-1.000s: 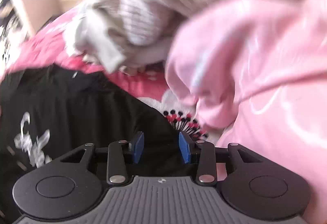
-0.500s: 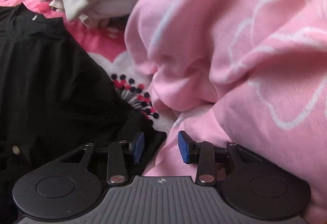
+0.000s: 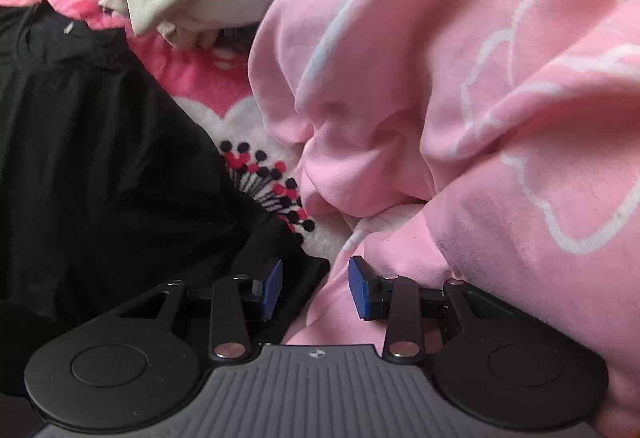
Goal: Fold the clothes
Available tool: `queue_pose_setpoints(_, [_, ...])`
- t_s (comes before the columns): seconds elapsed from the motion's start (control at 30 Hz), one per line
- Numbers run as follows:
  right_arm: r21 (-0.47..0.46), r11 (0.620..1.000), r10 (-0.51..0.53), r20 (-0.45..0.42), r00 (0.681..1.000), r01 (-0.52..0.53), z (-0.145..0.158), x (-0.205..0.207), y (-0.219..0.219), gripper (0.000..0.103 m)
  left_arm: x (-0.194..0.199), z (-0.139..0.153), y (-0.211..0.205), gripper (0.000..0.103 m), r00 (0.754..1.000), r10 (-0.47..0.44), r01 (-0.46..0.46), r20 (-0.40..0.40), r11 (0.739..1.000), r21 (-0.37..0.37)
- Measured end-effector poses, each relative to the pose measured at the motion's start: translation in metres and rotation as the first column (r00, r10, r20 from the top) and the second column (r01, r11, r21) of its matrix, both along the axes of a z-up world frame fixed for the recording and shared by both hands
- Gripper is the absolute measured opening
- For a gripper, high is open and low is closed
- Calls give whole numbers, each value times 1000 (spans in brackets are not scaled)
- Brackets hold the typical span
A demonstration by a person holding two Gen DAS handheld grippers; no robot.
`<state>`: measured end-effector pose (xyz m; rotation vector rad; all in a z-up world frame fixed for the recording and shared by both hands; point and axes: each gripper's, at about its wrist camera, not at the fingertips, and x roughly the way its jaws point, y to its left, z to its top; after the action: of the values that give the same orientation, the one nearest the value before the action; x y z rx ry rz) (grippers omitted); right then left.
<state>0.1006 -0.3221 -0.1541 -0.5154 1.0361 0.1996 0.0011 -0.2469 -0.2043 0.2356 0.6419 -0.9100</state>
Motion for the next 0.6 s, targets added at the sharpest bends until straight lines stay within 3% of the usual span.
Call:
queue_pose_setpoints(0.2, [88,996,-15,0,1000,15,7,-1,1,38,-6,18,37,1,993,104,-111,-56,982,-152])
queue_pose_setpoints(0.37, [219,974,-62,-12,998,63,18,3,-1,38,-12,40,67,1,978,194,-209,-80,940,-271])
queue_pose_setpoints(0.5, [398,912,-108,-8,994,102,35,3,-4,38,-9,53,95,1,958,260,-286,-121,896,-341])
queue_pose_setpoints(0.6, [544,832,-123,-13,992,110,49,1,-7,39,-7,54,118,1,931,306,-361,-199,855,-373])
